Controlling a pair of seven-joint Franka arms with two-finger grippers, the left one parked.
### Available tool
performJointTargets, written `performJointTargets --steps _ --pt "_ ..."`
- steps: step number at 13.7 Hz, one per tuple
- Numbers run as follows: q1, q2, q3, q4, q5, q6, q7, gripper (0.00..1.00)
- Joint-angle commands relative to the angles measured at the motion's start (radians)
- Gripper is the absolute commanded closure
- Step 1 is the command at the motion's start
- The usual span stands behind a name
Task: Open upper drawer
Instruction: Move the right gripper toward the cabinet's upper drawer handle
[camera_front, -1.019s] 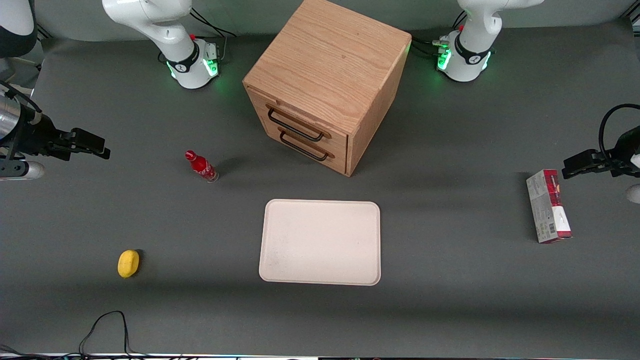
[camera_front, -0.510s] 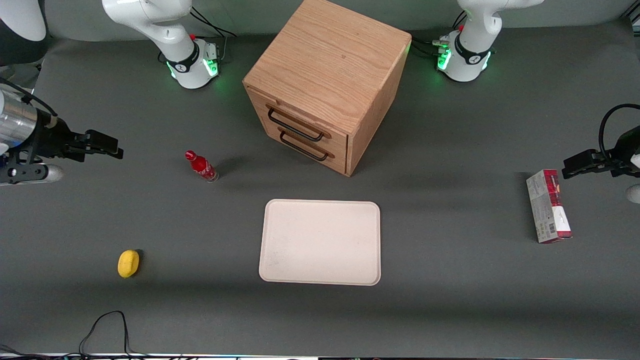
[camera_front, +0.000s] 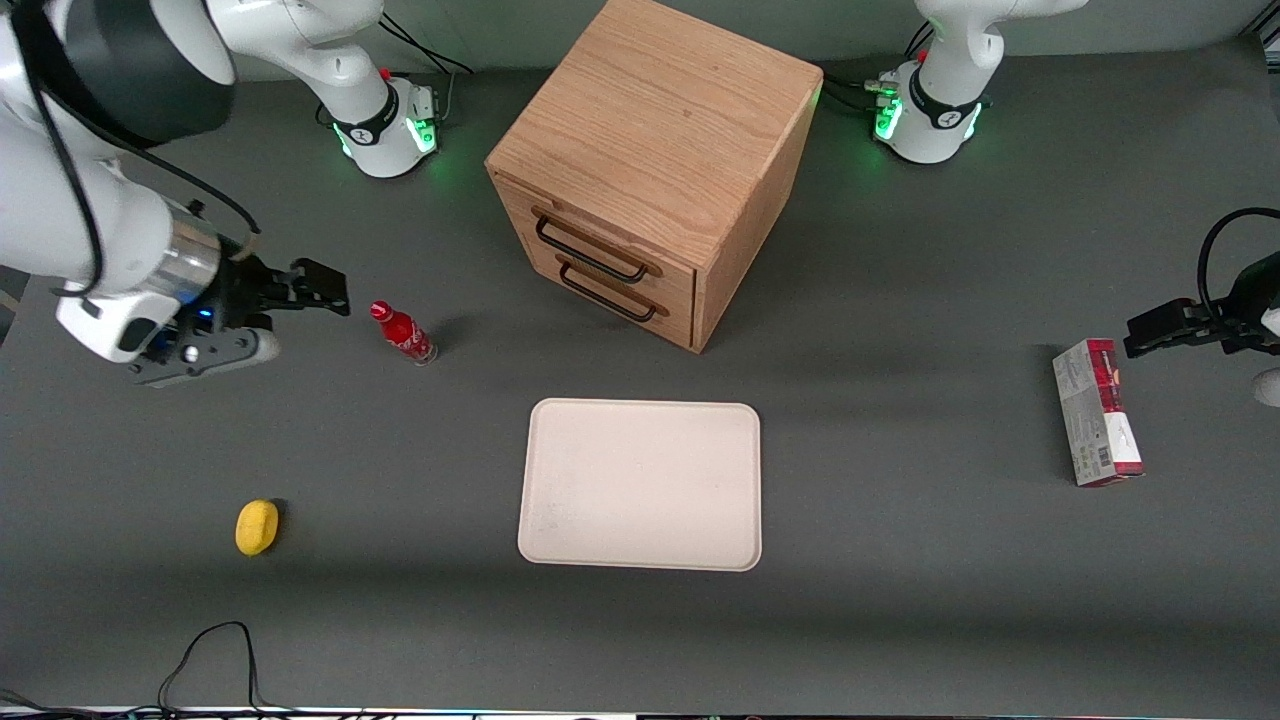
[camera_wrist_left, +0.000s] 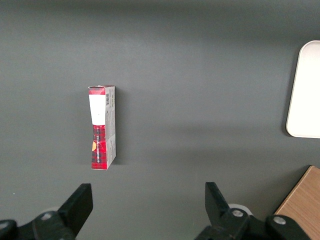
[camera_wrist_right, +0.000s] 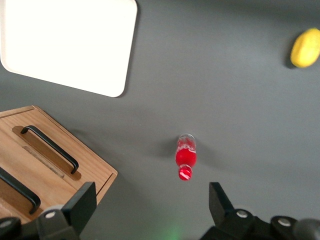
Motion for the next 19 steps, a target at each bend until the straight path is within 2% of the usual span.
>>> performJointTargets --steps 1,4,6,7,9,10,15,19 --pt "0.031 0.027 -0.007 0.046 0.012 0.028 -0.001 0.0" --pt "0.088 0.042 0.001 0.044 0.005 0.024 -0.018 0.0" --pt "0.091 0.056 0.003 0.037 0.015 0.022 -0.03 0.0" --pt "0.09 0.1 0.006 0.041 0.05 0.025 -0.048 0.0" --pt "0.076 0.141 -0.006 0.046 0.171 0.033 -0.149 0.0" --pt "0.064 0.17 -0.007 0.047 0.193 0.033 -0.168 0.0" --pt "0.082 0.232 0.015 0.063 0.222 0.039 -0.298 0.0" --pt "0.157 0.226 0.018 0.06 0.227 0.001 -0.38 0.0"
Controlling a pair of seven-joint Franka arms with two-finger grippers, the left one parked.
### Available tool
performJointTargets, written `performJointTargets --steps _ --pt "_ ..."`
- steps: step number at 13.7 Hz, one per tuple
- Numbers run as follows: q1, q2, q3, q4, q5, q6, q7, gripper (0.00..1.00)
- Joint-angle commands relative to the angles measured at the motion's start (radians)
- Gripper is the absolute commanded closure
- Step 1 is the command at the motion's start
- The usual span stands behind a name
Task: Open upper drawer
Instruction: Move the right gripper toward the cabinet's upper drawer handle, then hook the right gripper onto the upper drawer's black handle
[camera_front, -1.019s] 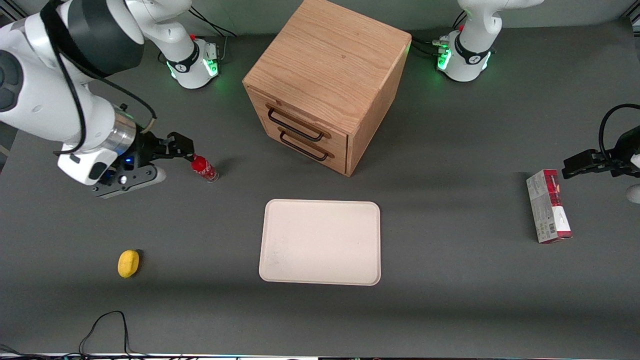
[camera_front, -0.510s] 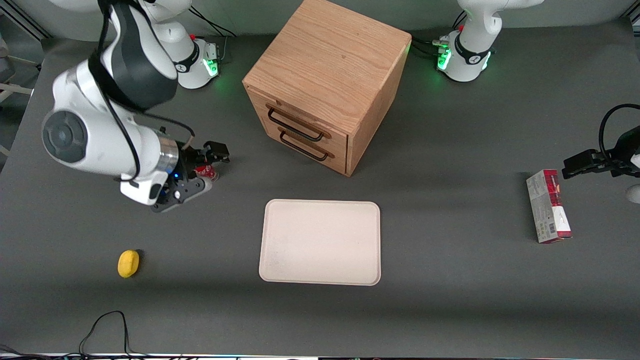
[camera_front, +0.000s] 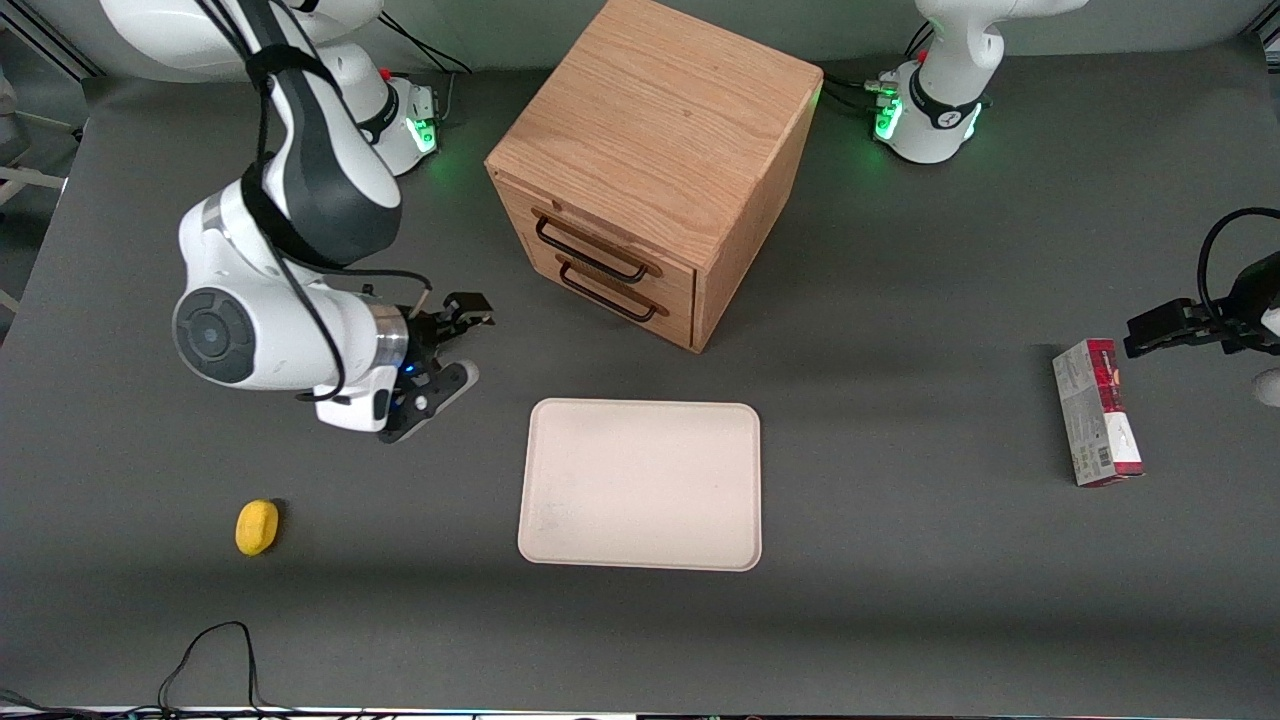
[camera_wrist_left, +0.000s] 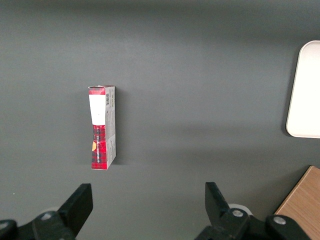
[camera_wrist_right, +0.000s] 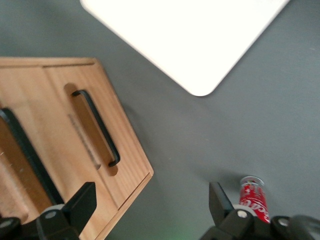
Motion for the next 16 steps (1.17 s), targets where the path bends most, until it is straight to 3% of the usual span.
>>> performJointTargets --steps 1,4,11,16 --pt "0.058 -0.003 -0.005 0.011 0.024 -0.036 -0.061 0.0" --pt "0.082 -0.006 -0.002 0.0 0.056 -0.065 -0.098 0.0" --pt "0.194 -0.006 -0.003 -0.038 0.055 -0.025 -0.1 0.0" --pt "0.224 -0.005 -0.003 -0.068 0.05 0.027 -0.1 0.0"
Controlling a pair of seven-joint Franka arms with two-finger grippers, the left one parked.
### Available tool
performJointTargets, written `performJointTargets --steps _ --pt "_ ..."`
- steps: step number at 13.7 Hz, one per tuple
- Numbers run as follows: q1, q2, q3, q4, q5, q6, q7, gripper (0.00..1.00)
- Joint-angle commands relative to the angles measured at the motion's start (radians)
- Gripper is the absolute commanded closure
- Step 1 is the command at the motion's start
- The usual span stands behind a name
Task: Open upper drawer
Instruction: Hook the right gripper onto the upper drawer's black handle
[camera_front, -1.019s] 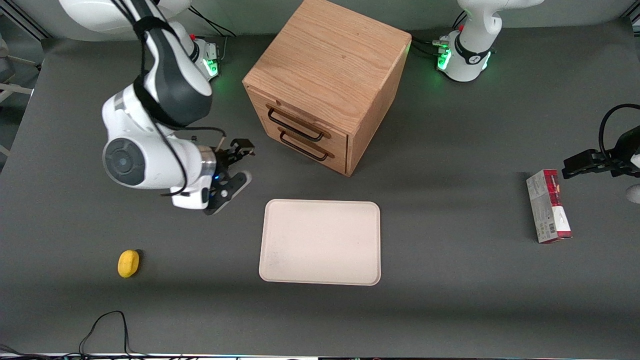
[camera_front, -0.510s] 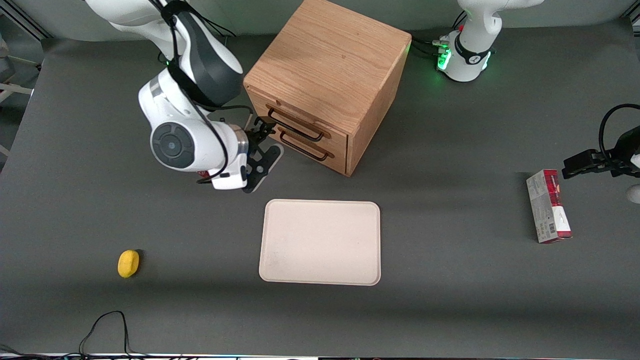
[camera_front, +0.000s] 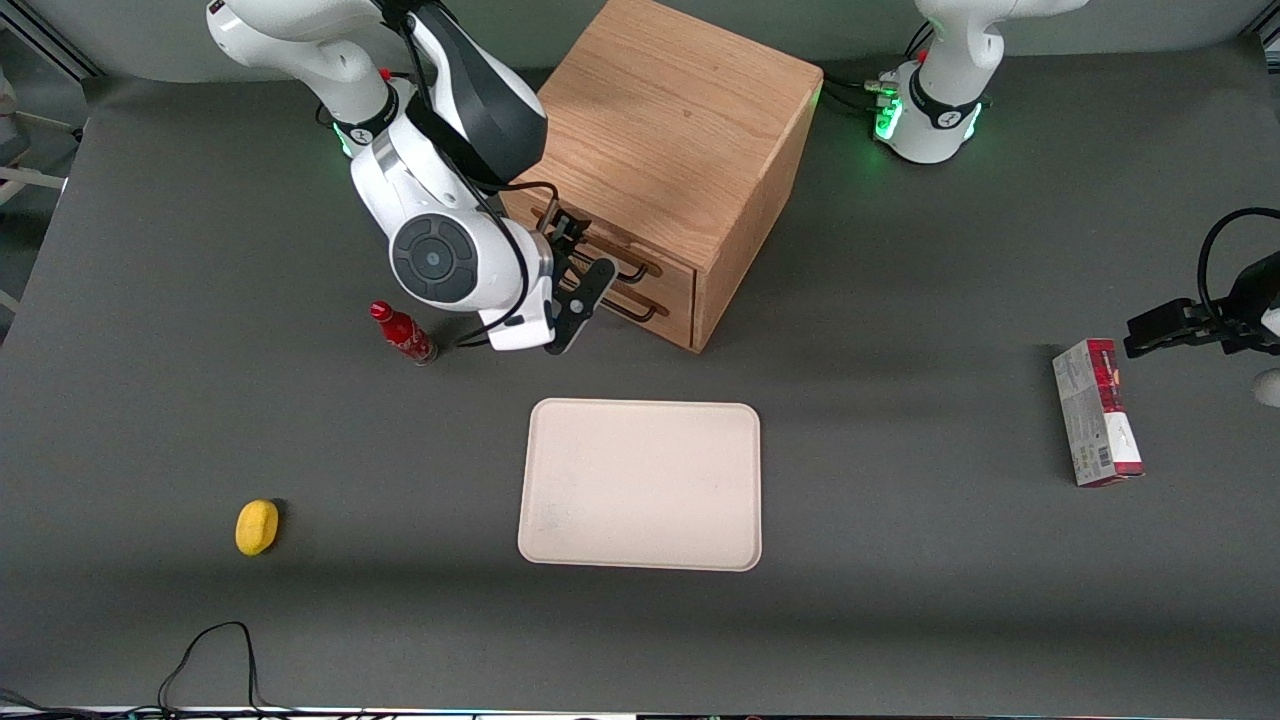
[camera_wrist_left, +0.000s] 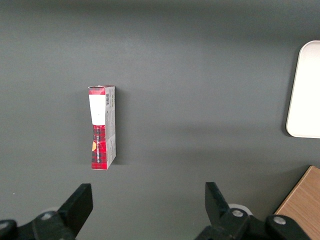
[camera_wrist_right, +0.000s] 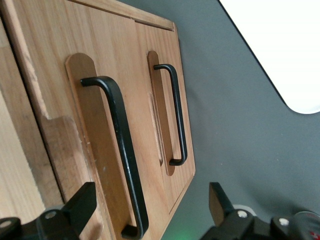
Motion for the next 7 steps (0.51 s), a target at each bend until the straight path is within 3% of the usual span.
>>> performJointTargets --steps 1,7 --pt "0.015 -0.007 -0.012 -0.03 0.016 0.04 -0.027 0.0" --pt "0.027 -0.023 -0.012 -0.104 0.016 0.103 -0.027 0.0"
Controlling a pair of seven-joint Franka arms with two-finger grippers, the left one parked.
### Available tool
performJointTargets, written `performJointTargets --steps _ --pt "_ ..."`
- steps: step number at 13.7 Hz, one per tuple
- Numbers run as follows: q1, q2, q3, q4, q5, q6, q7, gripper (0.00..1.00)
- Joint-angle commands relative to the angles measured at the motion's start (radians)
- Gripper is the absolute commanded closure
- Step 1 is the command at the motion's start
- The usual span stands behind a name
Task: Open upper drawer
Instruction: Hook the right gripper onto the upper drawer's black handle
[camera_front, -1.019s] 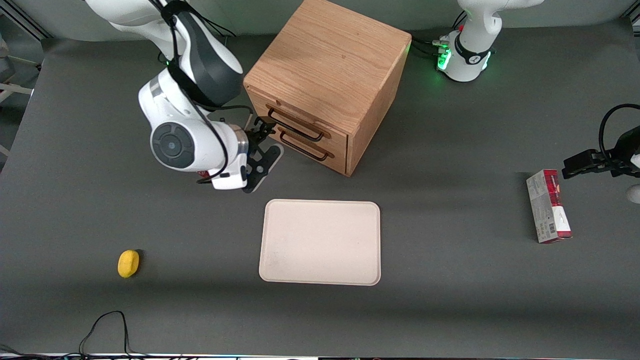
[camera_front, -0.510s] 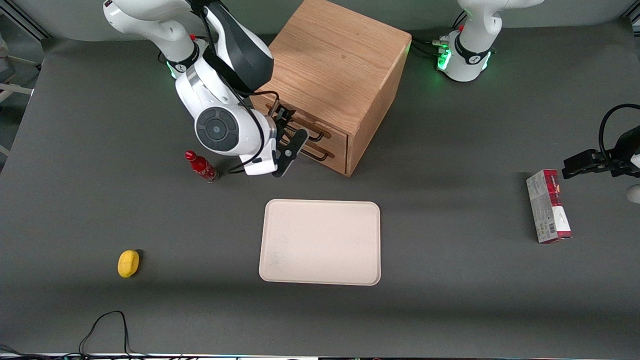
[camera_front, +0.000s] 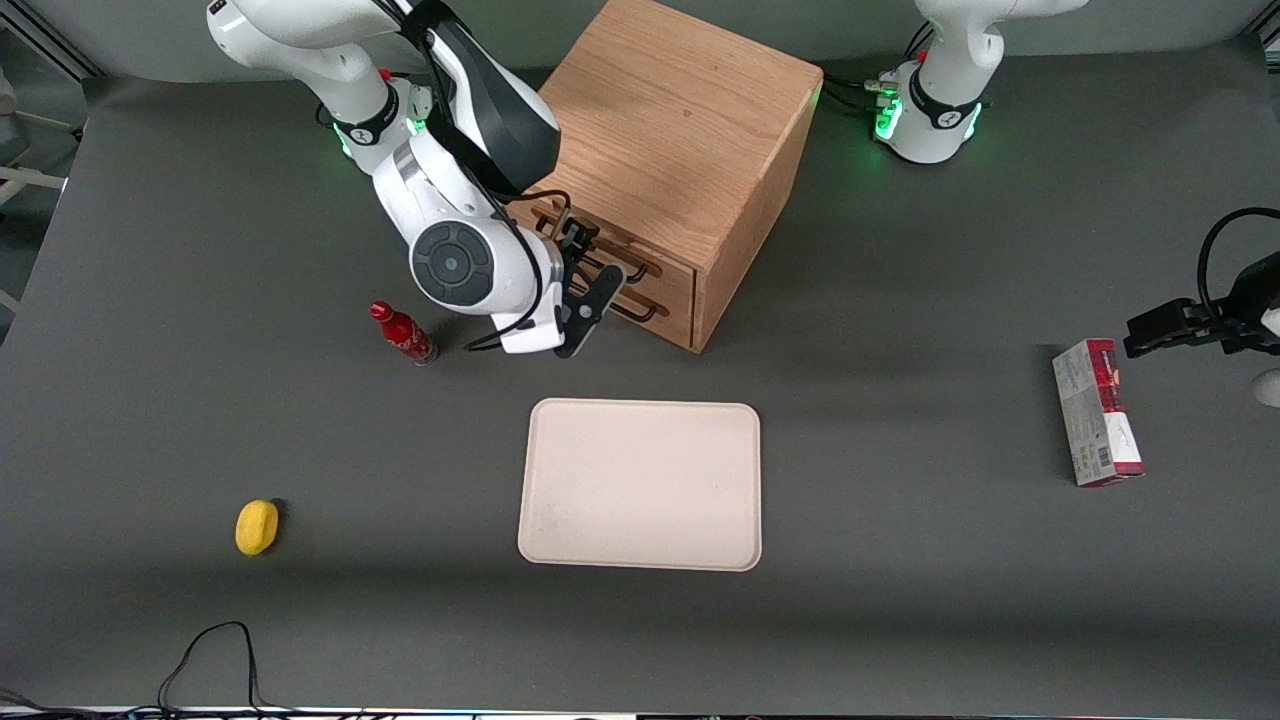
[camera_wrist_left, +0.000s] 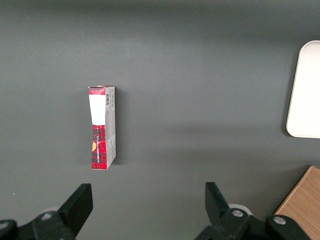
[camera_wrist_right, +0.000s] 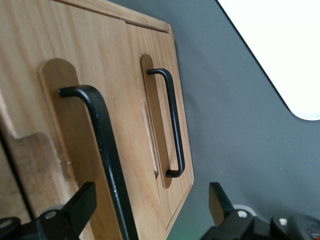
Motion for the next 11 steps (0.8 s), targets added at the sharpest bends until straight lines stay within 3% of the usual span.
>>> performJointTargets --steps 1,11 --pt "0.02 -0.024 -0.012 -0.047 0.015 0.037 -0.026 0.0" --pt "0.025 -0.021 -0.018 -0.094 0.001 0.126 -0.069 0.0"
